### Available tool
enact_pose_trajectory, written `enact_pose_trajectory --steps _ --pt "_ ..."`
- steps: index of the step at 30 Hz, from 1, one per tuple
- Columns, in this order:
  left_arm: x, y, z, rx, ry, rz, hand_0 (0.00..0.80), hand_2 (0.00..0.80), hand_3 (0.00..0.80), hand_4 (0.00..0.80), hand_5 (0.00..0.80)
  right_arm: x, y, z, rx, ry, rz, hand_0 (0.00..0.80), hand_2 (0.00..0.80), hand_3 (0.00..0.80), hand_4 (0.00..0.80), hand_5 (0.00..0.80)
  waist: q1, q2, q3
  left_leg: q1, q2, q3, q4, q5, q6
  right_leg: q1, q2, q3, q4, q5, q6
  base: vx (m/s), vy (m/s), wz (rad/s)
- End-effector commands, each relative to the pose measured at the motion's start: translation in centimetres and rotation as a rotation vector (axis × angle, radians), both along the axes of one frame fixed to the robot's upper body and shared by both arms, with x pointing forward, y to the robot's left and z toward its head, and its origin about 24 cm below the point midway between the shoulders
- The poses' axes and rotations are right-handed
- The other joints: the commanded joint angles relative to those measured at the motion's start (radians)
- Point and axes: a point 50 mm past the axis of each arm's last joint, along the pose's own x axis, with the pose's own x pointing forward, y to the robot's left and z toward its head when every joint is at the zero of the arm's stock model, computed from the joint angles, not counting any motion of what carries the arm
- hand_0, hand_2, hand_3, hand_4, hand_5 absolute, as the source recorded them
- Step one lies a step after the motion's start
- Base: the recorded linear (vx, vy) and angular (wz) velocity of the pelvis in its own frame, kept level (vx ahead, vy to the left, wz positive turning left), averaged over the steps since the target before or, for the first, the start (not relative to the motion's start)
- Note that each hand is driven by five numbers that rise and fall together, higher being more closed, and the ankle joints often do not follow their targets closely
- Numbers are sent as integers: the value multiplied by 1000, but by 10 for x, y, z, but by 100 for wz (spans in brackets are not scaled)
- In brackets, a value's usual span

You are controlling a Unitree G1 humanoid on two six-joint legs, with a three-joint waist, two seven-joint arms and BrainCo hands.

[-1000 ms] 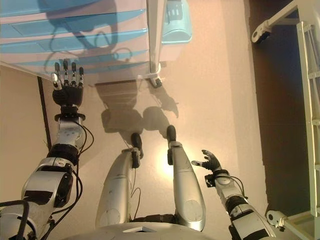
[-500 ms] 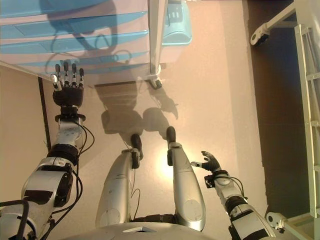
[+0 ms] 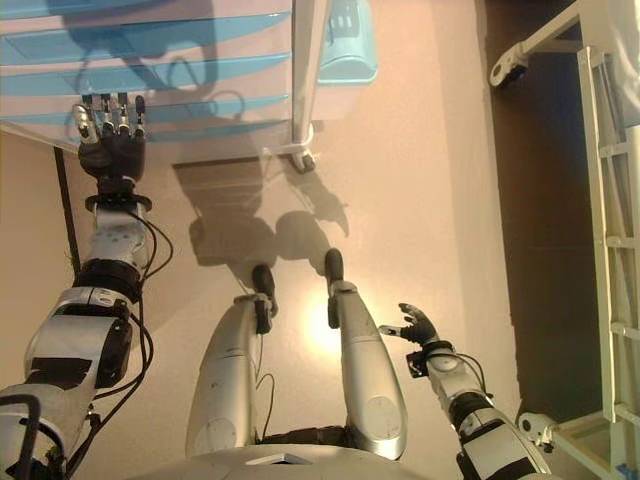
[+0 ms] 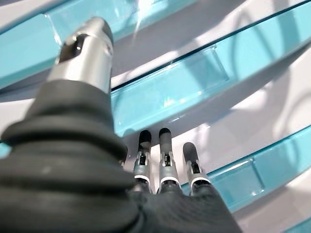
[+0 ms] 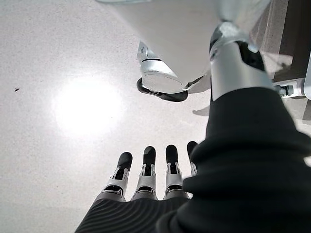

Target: Open the drawer and pick up the medicine

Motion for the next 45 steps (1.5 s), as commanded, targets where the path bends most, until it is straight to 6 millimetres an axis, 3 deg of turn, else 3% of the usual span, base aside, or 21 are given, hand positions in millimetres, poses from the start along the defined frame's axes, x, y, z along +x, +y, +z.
enact_pose_trajectory --steps 1,2,3,7,14,20,24,28,33,36,40,45 --pt "0 -3 90 111 -359 -34 0 0 0 0 0 -21 -6 -9 3 30 -2 0 0 0 0 0 -2 11 -18 -2 -59 38 30 -109 32 43 6 -50 -56 33 9 0 0 0" --pt "-2 -7 96 117 -414 -57 402 402 402 402 402 -21 -6 -9 4 30 -3 0 0 0 0 0 -2 12 -17 -1 -59 37 29 -110 32 43 7 -49 -56 33 9 0 0 0" --pt "-3 -11 101 124 -462 -84 540 540 540 540 540 -21 -5 -9 5 30 -4 0 0 0 0 0 -1 12 -16 1 -60 37 27 -110 32 44 7 -49 -57 34 9 0 0 0" --pt "-9 -32 116 139 -602 -184 800 800 800 800 800 -22 -6 -10 7 33 -4 0 0 0 0 0 7 15 -13 14 -64 32 12 -107 31 55 5 -50 -64 34 9 0 0 0" --pt "-18 -55 130 210 -742 -277 800 800 800 800 800 -21 -4 -9 4 28 4 0 0 0 0 0 17 19 -8 36 -72 19 -16 -97 32 74 3 -50 -73 30 6 -1 -8 -1" --pt "-23 -61 110 181 -752 -306 800 800 800 800 800 -19 -2 -7 -12 17 12 0 0 0 0 0 45 33 -8 77 -84 -10 -66 -68 26 111 0 -61 -67 4 0 -30 -24 7" --pt "-29 -63 59 129 -644 -315 800 800 800 800 800 -18 0 -6 -42 12 12 0 0 0 0 0 88 56 -18 123 -97 -44 -129 -31 16 158 -13 -88 -57 -33 -9 -52 -45 12" --pt "-52 -66 -26 60 -449 -333 800 800 800 800 800 -21 -7 -7 -84 24 -31 0 0 0 0 0 151 90 -26 182 -116 -104 -194 13 -3 226 -36 -139 -59 -66 -23 -22 -86 32" --pt "-109 -47 -136 -51 -78 -286 800 800 800 800 800 -26 -39 -2 -155 47 -101 0 0 0 0 0 221 137 -56 268 -120 -173 -280 73 -38 331 -63 -208 -90 -102 -41 8 -48 56" --pt "-152 -28 -186 -99 152 -229 800 800 800 800 800 -31 -58 0 -183 66 -125 0 0 0 0 0 251 155 -97 310 -106 -200 -336 107 -55 388 -68 -246 -127 -108 -52 6 -39 47" --pt "-194 -10 -224 -141 402 -157 800 800 800 800 800 -38 -73 -2 -195 99 -161 0 0 0 0 0 276 161 -151 367 -98 -217 -395 130 -68 446 -70 -277 -168 -110 -55 32 -32 32" --pt "-231 -10 -256 -143 655 -135 800 800 800 800 800 -48 -83 -6 -191 139 -211 0 0 0 0 0 290 163 -218 435 -106 -236 -450 140 -75 507 -71 -301 -214 -103 -50 61 8 25"
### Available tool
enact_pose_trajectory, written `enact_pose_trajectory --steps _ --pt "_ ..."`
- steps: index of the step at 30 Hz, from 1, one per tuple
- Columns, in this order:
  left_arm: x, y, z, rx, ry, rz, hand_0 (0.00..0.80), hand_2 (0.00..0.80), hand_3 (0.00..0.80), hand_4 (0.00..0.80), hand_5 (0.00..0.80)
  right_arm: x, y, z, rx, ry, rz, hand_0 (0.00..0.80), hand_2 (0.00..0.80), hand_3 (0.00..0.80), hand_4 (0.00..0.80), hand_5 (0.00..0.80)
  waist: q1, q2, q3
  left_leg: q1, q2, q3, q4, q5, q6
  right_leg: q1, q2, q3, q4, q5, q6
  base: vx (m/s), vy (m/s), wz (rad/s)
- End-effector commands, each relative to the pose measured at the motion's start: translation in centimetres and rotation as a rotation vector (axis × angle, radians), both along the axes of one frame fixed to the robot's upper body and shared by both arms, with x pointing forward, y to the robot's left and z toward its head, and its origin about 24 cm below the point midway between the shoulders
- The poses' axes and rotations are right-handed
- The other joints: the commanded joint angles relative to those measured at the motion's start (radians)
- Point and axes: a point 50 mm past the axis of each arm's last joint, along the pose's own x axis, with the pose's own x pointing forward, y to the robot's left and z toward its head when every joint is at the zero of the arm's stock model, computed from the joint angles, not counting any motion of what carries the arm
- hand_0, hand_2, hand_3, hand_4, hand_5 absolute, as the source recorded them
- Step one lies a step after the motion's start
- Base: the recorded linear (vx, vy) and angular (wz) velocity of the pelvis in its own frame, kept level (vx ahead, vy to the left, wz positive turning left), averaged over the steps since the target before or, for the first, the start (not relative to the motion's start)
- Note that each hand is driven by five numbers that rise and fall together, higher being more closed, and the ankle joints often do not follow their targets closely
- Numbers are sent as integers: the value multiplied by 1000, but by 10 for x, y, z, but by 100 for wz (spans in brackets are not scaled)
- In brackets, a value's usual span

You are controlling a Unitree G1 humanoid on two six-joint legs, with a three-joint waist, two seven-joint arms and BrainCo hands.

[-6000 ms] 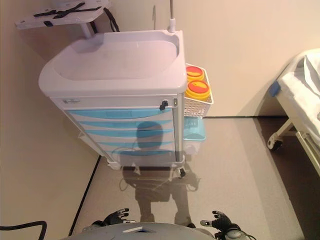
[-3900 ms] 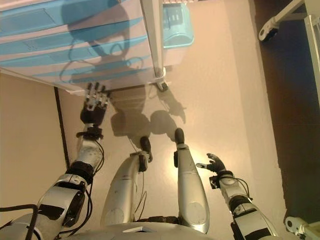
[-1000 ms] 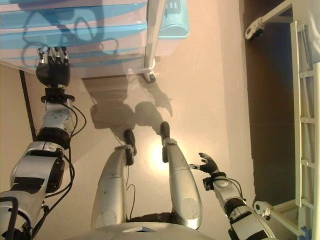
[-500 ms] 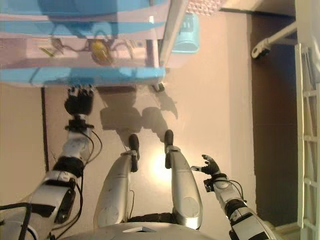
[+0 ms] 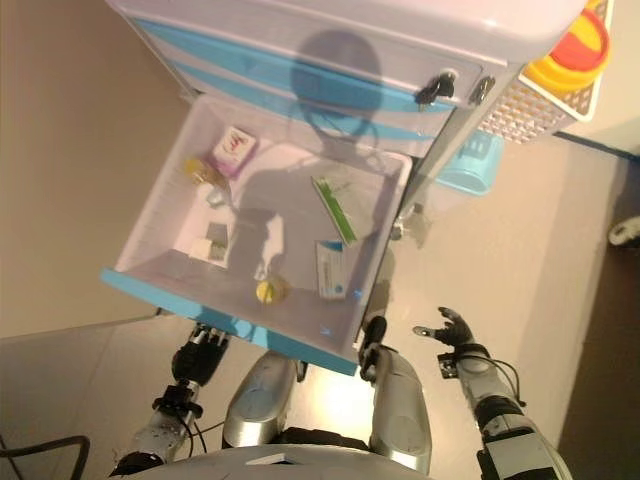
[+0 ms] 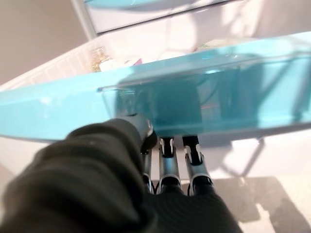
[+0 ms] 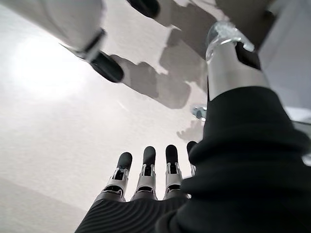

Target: Open the drawer and pick up the medicine

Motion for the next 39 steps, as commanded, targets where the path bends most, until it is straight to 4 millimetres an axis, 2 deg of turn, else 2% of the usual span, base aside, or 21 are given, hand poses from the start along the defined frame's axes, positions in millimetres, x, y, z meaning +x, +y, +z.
enact_pose_trajectory --steps 1,7,8,9,12,14,15,18,21,24,27,30,33,36,39 --pt "-30 58 14 175 -60 107 800 800 800 800 800 -37 -21 -14 -42 100 -28 0 0 0 0 0 42 -27 -120 -2 -52 30 56 -79 21 121 3 5 -116 19 30 64 25 13" --pt "-48 53 -2 192 92 68 800 800 800 800 800 -50 -25 -18 -73 96 -81 0 0 0 0 0 35 -29 -175 57 -64 13 31 -86 29 168 1 3 -140 28 38 66 40 12" --pt "-51 53 -6 218 152 58 220 220 220 220 220 -53 -26 -18 -113 90 -103 0 0 0 0 0 32 -31 -184 65 -66 11 29 -88 32 175 2 5 -144 30 39 90 29 4" --pt "-54 53 -11 260 241 38 0 0 0 0 0 -54 -30 -16 -182 69 -144 0 0 0 0 0 28 -33 -193 74 -69 9 26 -90 35 184 2 9 -150 33 41 80 25 7" --pt "-68 57 -24 386 511 7 0 0 0 0 0 -45 -38 1 -361 -77 -198 0 0 0 0 0 9 -38 -212 100 -72 8 21 -101 44 204 4 24 -163 39 48 69 31 7" --pt "-82 61 -31 488 691 -16 0 0 0 0 0 -32 -35 20 -430 -208 -188 0 0 0 0 0 -9 -40 -223 113 -72 13 17 -107 50 210 5 36 -169 44 51 52 40 4" --pt "-91 65 -34 557 777 -38 0 0 0 0 0 -22 -29 35 -471 -290 -151 0 0 0 0 0 -26 -43 -232 120 -73 19 13 -110 56 211 6 47 -174 48 56 40 43 1" --pt "-119 64 -41 666 953 -126 0 0 0 0 0 -10 -11 79 -581 -555 18 0 0 0 0 0 -68 -47 -249 139 -74 32 -6 -117 70 213 11 77 -189 57 68 27 42 -4" --pt "-144 59 -47 764 1064 -277 0 0 0 0 0 -6 8 122 -615 -784 217 0 0 0 0 0 -95 -50 -268 148 -74 53 -20 -123 80 208 13 102 -198 63 81 16 38 -15" --pt "-156 53 -51 850 1130 -429 0 0 0 0 0 1 30 159 -604 -960 437 0 0 0 0 0 -107 -53 -280 156 -72 75 -28 -129 83 205 13 116 -205 69 89 8 32 -7" --pt "-157 50 -53 952 1152 -566 0 0 0 0 0 5 56 190 -573 -1090 668 0 0 0 0 0 -109 -59 -288 158 -71 92 -29 -135 84 202 11 121 -212 74 95 -9 17 -16" --pt "-152 46 -55 992 1140 -642 0 0 0 0 0 5 85 212 -536 -1181 918 0 0 0 0 0 -98 -63 -291 156 -68 99 -29 -137 81 201 6 115 -222 81 101 -24 8 -7" --pt "-141 42 -56 1018 1098 -701 0 0 0 0 0 7 110 219 -501 -1189 1121 0 0 0 0 0 -73 -71 -291 152 -67 94 -34 -134 78 202 -1 101 -231 87 105 -39 -10 1" --pt "-129 35 -56 1050 1045 -745 0 0 0 0 0 14 129 217 -512 -1152 1279 0 0 0 0 0 -32 -78 -287 147 -66 81 -38 -128 75 206 -8 79 -237 90 105 -35 -21 4" --pt "-118 31 -56 1079 993 -770 0 0 0 0 0 26 144 218 -524 -1120 1352 0 0 0 0 0 9 -85 -281 141 -65 62 -43 -118 73 211 -15 51 -238 90 103 -27 -20 19"
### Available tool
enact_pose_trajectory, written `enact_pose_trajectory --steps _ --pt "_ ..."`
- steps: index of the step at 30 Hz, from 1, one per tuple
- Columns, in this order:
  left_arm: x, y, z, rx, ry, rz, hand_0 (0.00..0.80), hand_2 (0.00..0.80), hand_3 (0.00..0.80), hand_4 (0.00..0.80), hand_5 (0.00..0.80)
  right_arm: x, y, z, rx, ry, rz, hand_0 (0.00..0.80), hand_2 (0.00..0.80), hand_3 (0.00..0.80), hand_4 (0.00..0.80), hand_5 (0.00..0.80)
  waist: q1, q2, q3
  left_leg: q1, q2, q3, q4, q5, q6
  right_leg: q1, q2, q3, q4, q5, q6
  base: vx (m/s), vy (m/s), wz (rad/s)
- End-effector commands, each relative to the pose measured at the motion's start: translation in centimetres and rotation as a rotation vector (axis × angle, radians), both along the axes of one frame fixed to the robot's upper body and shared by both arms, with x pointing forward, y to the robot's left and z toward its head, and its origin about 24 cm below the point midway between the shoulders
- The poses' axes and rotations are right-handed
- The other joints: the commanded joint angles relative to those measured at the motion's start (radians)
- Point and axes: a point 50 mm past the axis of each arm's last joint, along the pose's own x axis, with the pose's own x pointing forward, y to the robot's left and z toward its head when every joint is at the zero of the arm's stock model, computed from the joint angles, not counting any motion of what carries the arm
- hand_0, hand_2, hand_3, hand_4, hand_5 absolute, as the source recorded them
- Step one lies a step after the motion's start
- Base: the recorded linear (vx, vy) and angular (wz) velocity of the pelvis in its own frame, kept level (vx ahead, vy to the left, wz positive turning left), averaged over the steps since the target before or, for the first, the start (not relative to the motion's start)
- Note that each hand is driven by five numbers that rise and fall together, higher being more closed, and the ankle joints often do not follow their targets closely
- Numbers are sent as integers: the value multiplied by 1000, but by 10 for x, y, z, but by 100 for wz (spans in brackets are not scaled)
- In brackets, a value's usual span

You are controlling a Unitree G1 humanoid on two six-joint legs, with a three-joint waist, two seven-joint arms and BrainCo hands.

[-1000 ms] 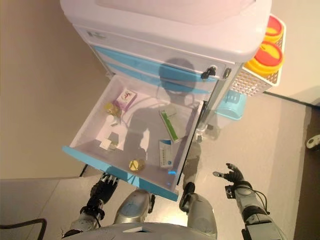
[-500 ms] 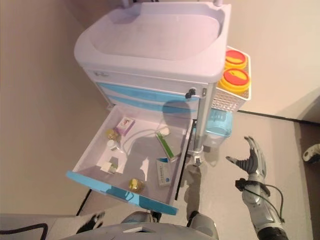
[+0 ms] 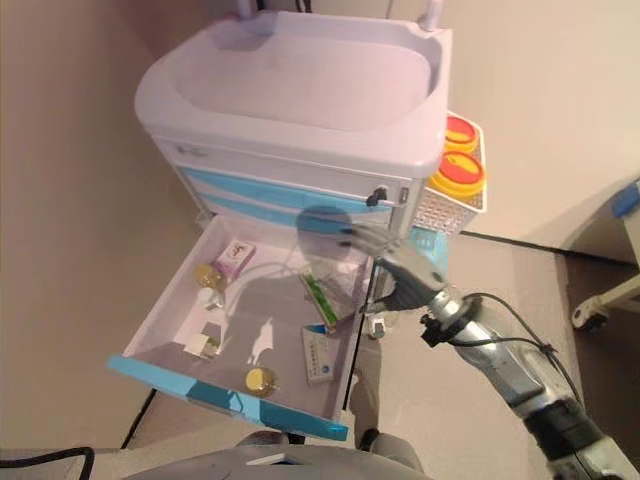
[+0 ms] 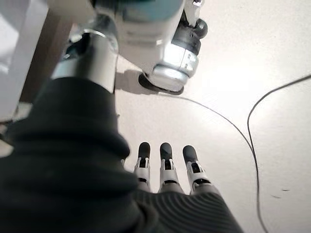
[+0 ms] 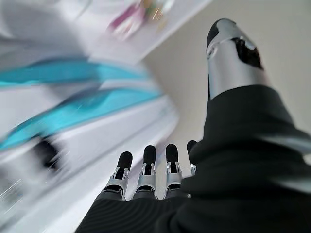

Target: Open the drawer and pick up the medicine

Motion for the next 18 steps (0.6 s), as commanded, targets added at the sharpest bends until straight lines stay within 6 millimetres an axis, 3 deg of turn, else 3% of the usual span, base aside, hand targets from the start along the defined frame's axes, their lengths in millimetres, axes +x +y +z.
enact_pose_trajectory --steps 1,9,18 --pt "17 7 4 29 -37 -57 0 0 0 0 0 12 20 24 -1 -85 73 0 0 0 0 0 68 -44 52 25 -68 14 23 -100 58 86 -40 22 -142 105 78 -32 -11 40" --pt "39 8 8 32 -94 -114 0 0 0 0 0 41 49 10 -149 -112 81 0 0 0 0 0 163 -42 91 -5 -76 -73 7 -60 53 87 -53 -50 -125 96 70 -46 -9 38" --pt "32 17 10 62 -64 -138 0 0 0 0 0 59 58 -32 -318 -37 14 0 0 0 0 0 253 -54 96 -9 -81 -153 -34 -26 38 120 -57 -123 -144 93 72 26 -14 31"
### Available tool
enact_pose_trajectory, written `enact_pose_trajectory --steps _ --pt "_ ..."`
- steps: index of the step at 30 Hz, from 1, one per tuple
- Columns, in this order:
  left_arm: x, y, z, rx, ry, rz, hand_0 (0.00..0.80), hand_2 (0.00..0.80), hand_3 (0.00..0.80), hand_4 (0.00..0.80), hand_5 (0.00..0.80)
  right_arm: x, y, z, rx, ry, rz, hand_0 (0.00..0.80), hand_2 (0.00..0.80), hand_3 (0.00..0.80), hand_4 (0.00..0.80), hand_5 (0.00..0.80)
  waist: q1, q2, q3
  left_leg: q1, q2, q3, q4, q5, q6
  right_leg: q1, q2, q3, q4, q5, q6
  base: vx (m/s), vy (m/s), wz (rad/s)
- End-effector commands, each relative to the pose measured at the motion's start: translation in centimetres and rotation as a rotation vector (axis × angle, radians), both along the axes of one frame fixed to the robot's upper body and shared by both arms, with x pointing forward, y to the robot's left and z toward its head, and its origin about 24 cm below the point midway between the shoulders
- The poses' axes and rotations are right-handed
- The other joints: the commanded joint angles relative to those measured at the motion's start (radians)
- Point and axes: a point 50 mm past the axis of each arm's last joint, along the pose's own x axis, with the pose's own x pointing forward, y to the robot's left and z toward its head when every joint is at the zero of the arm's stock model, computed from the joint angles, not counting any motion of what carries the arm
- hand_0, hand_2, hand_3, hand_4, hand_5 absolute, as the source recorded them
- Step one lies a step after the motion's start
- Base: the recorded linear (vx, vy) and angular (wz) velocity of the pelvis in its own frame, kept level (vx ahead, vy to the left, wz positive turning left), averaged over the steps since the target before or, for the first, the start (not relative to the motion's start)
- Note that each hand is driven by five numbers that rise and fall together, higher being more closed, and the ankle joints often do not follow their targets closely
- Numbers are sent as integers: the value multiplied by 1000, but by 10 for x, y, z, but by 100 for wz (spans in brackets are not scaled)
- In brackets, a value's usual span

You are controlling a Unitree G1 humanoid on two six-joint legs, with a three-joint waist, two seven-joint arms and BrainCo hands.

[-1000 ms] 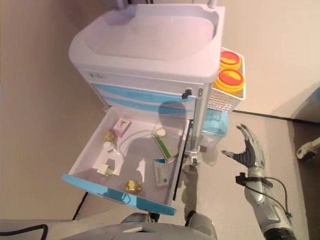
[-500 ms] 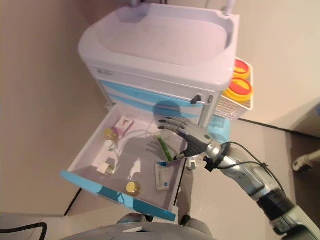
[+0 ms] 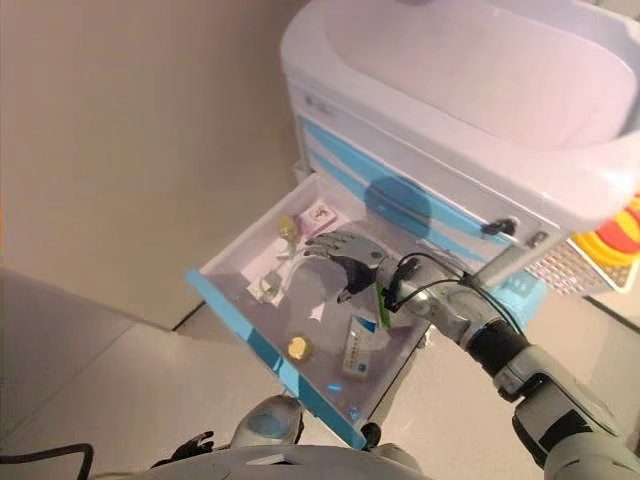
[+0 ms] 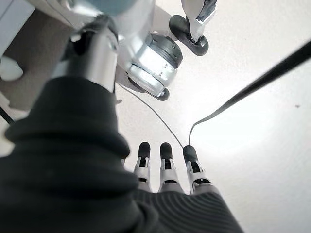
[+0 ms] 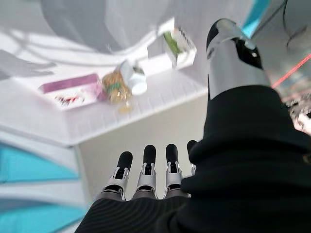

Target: Open the drawer and pick up the medicine

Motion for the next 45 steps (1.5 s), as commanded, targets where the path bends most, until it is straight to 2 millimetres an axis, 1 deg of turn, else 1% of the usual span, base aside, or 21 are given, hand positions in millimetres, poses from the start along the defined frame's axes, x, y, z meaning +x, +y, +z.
enact_pose_trajectory --steps 1,2,6,10,14,19,20,28,31,37,41,45 --pt "2 13 4 50 18 -60 0 0 0 0 0 2 20 4 9 -49 50 0 0 0 0 0 31 -32 -5 23 -59 15 -21 -54 52 20 -61 76 -43 92 71 40 -18 22" --pt "2 15 4 52 19 -64 0 0 0 0 0 4 22 -2 -10 -36 43 0 0 0 0 0 44 -34 0 28 -58 10 -24 -55 49 25 -61 71 -39 85 69 37 -13 22" --pt "7 15 5 56 -2 -85 0 0 0 0 0 8 27 -17 -35 -2 5 0 0 0 0 0 69 -37 8 18 -63 -15 -22 -50 48 26 -61 54 -34 80 66 23 -2 11" --pt "17 13 7 52 -42 -107 0 0 0 0 0 12 32 -25 -39 12 -39 0 0 0 0 0 89 -37 22 5 -68 -36 -20 -45 47 23 -61 40 -32 80 65 7 7 11" --pt "27 10 9 46 -83 -125 0 0 0 0 0 16 36 -27 -23 9 -83 0 0 0 0 0 105 -39 42 -10 -73 -53 -20 -38 47 17 -62 28 -33 82 66 -3 0 9" --pt "32 9 11 41 -105 -142 0 0 0 0 0 23 38 -26 4 6 -146 0 0 0 0 0 119 -35 62 -22 -77 -69 -25 -29 48 9 -63 16 -33 85 67 9 -2 12" --pt "32 9 11 40 -104 -141 0 0 0 0 0 25 38 -26 11 7 -157 0 0 0 0 0 121 -40 64 -11 -71 -68 -34 -48 44 15 -59 28 -31 61 69 65 -49 2" --pt "26 9 9 35 -89 -142 0 0 0 0 0 36 39 -16 81 -1 -241 0 0 0 0 0 134 -29 84 -17 -76 -79 -39 -42 46 5 -65 23 -22 59 73 19 26 8" --pt "26 9 10 33 -88 -149 0 0 0 0 0 41 40 -12 71 -8 -250 0 0 0 0 0 137 -25 87 -20 -77 -81 -39 -41 46 3 -70 22 -19 60 76 3 13 0" --pt "27 8 10 27 -102 -161 0 0 0 0 0 46 37 -11 71 -5 -278 0 0 0 0 0 142 -24 89 -16 -78 -86 -44 -41 47 2 -72 22 -20 62 80 0 0 0" --pt "31 5 10 22 -115 -174 0 0 0 0 0 47 38 -11 96 -13 -298 0 0 0 0 0 144 -22 93 -18 -78 -88 -43 -41 48 0 -72 21 -18 62 81 0 0 0" --pt "34 3 11 17 -130 -174 0 0 0 0 0 47 43 -7 91 -20 -271 0 0 0 0 0 144 -20 99 -19 -81 -91 -41 -43 49 -2 -73 22 -17 62 82 0 0 0"
